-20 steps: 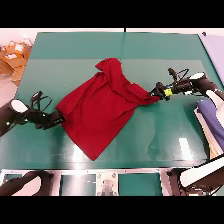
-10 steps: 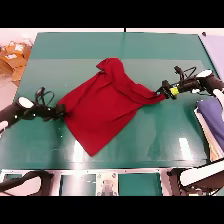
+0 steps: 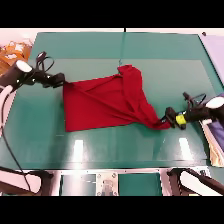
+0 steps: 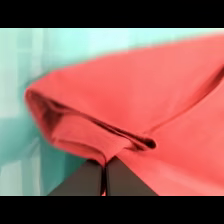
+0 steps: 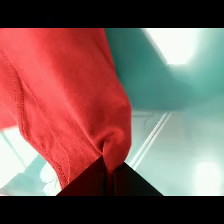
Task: Fold the shirts.
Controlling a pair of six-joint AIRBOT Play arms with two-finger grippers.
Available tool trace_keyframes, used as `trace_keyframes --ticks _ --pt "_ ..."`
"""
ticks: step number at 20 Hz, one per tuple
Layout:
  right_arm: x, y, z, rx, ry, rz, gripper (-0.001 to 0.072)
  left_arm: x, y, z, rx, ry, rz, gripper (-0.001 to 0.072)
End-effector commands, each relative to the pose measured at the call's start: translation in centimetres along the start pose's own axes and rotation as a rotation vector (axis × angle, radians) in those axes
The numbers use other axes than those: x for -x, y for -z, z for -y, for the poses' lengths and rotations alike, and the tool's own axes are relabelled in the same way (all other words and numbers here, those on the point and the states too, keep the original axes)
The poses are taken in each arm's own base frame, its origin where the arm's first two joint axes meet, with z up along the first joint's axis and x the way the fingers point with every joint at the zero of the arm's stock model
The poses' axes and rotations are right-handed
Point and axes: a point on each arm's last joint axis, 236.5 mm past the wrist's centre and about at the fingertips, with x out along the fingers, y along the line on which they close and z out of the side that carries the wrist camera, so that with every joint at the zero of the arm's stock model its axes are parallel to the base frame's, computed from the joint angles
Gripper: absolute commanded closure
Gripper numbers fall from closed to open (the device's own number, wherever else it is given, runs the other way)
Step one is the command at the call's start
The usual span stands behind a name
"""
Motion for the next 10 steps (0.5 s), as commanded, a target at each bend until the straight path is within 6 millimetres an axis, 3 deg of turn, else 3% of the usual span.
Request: trace_keyframes --ticks 1,2,4,7,8,9,10 --pt "-2.4 2.8 0.5 -0.105 -0.058 0.04 0.0692 -2.5 -2.3 2.1 -0.081 0.04 -0.019 0.0685" --pt "-2.5 2.2 0.5 -0.113 -0.062 0.068 0.0617 -2.8 -2.1 2.6 -0.086 0.045 -0.027 0.0679" --pt "-1.3 0.7 -0.1 -0.052 -0.07 0.112 0.0415 -2.5 -1.1 2.8 -0.079 0.057 -0.077 0.0099" --pt "3.5 -2.2 -0.8 0.03 -0.057 0.179 0.0393 1.0 0.6 2.0 -0.019 0.086 -0.219 0.0127" --pt "5.1 -2.8 -0.4 0.038 -0.033 0.194 0.0328 2.3 1.5 1.7 0.009 0.096 -0.276 0.0331" --pt "6.3 -3.0 0.0 0.048 -0.011 0.196 0.0247 3.6 2.5 1.4 0.002 0.11 -0.331 0.0676" --pt "6.9 -2.8 0.1 0.067 0.008 0.185 0.0206 4.6 3.2 1.1 0.01 0.109 -0.363 0.0686"
